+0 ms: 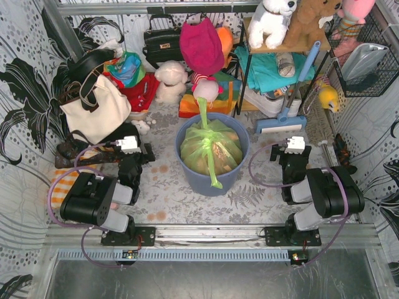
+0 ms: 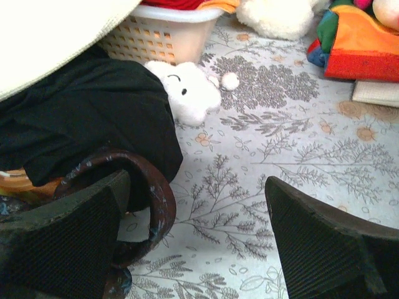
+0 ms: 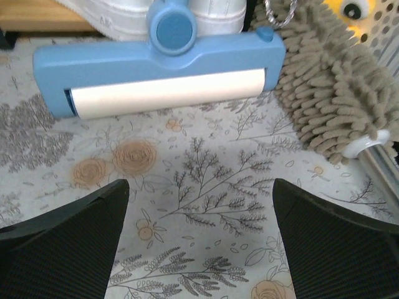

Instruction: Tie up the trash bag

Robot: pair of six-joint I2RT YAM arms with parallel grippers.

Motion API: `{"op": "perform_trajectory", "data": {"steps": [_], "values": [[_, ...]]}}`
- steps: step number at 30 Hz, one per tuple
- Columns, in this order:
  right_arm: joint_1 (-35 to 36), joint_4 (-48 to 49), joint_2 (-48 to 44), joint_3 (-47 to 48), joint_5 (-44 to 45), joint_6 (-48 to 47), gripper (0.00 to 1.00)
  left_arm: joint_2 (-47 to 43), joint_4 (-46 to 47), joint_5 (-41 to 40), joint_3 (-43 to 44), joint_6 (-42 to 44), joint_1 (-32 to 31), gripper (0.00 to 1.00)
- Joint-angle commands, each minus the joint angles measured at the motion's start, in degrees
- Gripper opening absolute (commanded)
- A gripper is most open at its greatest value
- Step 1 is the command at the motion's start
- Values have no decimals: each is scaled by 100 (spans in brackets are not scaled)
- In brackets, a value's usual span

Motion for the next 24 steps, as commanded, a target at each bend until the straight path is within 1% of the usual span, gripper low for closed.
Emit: {"op": "perform_trajectory", "data": {"steps": [1,2,4,5,7,24], "values": [[-116,894,388,-75,-424,-70,97,44,147,13,341,-222,190,98],[-144,237,239,102,-403,47,97,4,-38,-44,374,-297,190,98],[-327,-88,311,313,-435,238,97,54,190,-78,314,-250,186,98],[-404,-305,249,361,-401,398,97,12,103,-71,332,-279,186,98],[-466,-125,292,337,-418,390,97,45,67,-22,361,-276,190,98],[-468,-147,281,342,-393,383,97,26,25,-29,365,-297,210,98]]}}
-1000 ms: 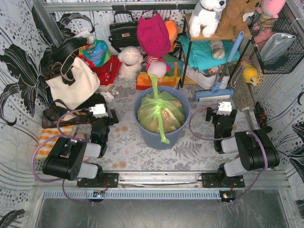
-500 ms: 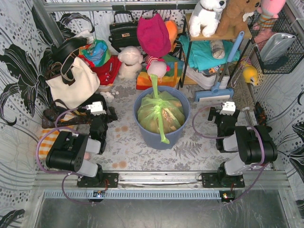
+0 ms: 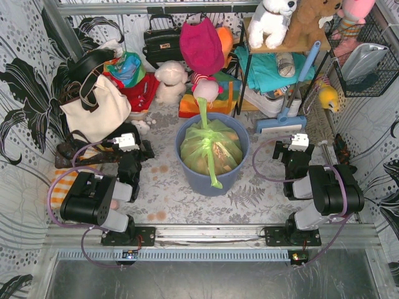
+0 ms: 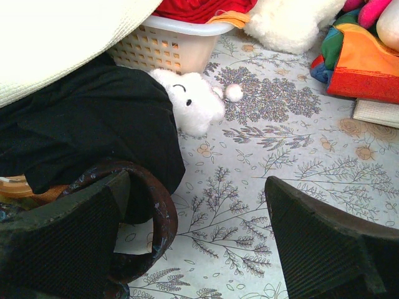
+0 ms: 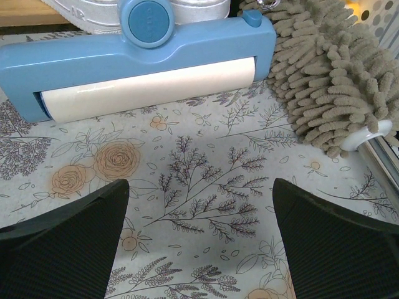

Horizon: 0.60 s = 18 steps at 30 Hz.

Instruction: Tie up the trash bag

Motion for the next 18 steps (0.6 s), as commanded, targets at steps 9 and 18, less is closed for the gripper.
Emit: {"op": "perform_trajectory", "data": {"steps": [9,18], "values": [[-26,79,-53,73,-83,164,97,0,220,-38,121,-15,54,98],[-23,78,-53,75,-82,164,97,5,229,-39,123,-10,55,98]]}}
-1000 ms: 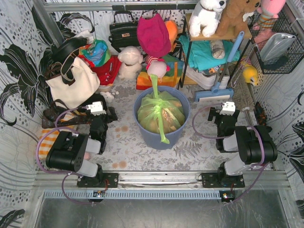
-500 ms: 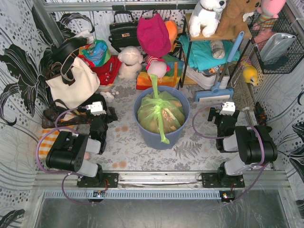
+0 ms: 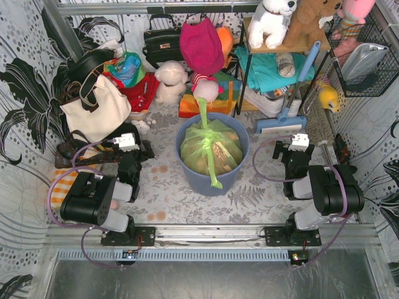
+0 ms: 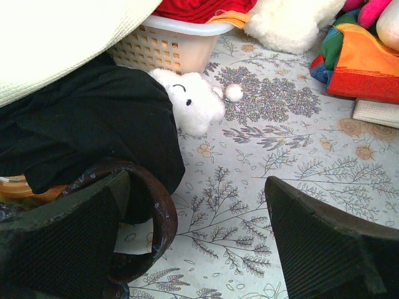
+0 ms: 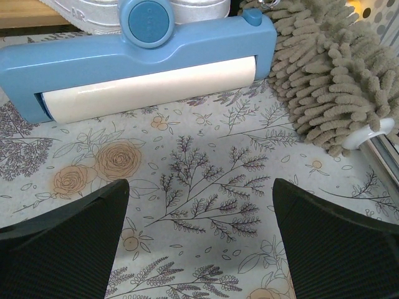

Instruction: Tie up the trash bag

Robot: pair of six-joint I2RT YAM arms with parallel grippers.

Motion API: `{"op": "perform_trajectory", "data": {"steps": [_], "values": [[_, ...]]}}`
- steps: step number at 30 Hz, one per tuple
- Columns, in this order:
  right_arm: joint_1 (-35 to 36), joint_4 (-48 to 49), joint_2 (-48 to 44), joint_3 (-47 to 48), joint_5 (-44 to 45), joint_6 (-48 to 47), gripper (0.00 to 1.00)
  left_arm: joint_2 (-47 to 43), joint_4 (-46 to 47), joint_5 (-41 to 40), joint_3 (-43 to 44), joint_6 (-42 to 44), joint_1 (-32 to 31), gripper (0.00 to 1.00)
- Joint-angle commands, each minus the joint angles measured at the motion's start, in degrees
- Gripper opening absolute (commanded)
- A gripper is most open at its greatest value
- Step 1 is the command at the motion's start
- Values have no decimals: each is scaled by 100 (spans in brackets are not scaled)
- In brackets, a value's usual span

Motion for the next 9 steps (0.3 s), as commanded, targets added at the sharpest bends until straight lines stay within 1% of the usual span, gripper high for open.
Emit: {"op": "perform_trajectory", "data": {"steps": [1,9], "values": [[-26,83,-53,73,-87,112,97,8,224,-39,119,-4,55,98],[-28,84,-53,79,-82,113,97,13,236,-28,118,4,48,98]]}}
